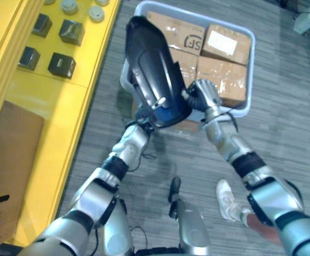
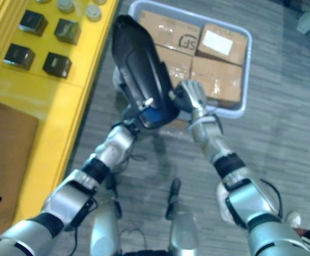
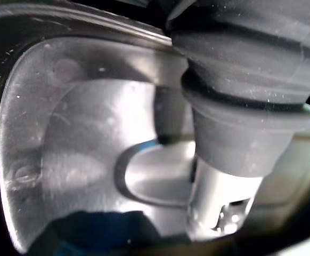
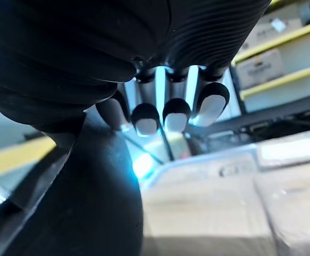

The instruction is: Walk over and take plastic housings, then place them on the shelf

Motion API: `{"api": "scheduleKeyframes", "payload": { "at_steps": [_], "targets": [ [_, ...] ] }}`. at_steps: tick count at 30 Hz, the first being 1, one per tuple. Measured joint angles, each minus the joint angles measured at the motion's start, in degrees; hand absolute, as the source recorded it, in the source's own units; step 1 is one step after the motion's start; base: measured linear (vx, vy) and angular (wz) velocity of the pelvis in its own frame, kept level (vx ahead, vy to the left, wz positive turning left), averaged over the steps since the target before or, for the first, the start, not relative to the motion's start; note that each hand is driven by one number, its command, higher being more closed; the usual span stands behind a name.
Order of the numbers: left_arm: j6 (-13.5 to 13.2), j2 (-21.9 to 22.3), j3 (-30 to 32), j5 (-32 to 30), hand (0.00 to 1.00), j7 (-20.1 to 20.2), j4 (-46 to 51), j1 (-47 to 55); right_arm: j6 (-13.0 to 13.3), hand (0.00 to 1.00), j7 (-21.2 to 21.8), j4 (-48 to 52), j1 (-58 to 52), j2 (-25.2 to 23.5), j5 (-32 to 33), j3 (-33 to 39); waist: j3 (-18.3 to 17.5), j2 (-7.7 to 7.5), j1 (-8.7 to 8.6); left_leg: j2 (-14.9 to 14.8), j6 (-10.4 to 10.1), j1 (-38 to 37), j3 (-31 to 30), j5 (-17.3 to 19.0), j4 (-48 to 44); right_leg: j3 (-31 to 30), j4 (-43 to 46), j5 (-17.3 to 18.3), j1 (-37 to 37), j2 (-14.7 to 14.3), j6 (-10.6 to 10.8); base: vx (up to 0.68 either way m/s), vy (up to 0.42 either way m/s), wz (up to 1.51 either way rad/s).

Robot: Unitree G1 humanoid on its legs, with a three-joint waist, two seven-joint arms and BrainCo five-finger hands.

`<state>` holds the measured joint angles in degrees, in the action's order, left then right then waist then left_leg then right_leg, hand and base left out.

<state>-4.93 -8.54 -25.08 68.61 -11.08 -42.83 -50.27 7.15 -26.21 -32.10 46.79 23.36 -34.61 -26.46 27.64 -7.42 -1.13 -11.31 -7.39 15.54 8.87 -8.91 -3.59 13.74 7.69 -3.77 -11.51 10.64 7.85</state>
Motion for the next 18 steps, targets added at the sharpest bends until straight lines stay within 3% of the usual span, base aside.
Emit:
{"api": "scheduleKeyframes", "payload": {
  "at_steps": [7,15,16,18],
  "targets": [
    [-3.9,0.1,-1.8,-0.2,1.00,3.4,1.1,5.0,1.6,1.00,-2.8,5.9,-8.3,-1.2,0.1,1.2,-0.5,-0.90,0.23,0.4,-0.2,-4.2,0.7,-0.2,2.5,0.1,-1.4,0.0,3.4,0.1,0.0,0.02,0.004,-0.02],
    [-7.4,0.1,-2.9,-6.2,1.00,5.1,11.0,13.5,2.8,1.00,-9.9,16.7,-20.5,-3.5,1.1,3.7,-1.1,-0.89,0.54,1.0,-0.4,-9.0,0.6,-0.7,5.8,0.9,-2.3,1.1,7.7,0.4,0.4,0.03,0.000,0.04],
    [-7.5,0.0,-2.8,-6.9,1.00,5.4,12.4,14.7,3.3,0.00,-11.1,17.7,-22.0,-3.8,1.1,3.8,-2.2,-0.85,0.60,1.0,-0.6,-9.4,0.5,-0.9,6.8,1.2,-2.4,1.3,7.7,0.4,0.5,0.05,-0.011,0.08],
    [-7.5,0.0,-2.5,-8.8,1.00,5.6,14.8,17.1,4.4,0.00,-12.6,18.8,-24.4,-4.5,1.3,3.9,-4.9,-0.85,0.51,1.2,-0.6,-9.6,0.3,-1.3,8.0,1.7,-2.8,1.5,7.9,0.4,0.6,0.08,-0.011,0.11]
  ]
}}
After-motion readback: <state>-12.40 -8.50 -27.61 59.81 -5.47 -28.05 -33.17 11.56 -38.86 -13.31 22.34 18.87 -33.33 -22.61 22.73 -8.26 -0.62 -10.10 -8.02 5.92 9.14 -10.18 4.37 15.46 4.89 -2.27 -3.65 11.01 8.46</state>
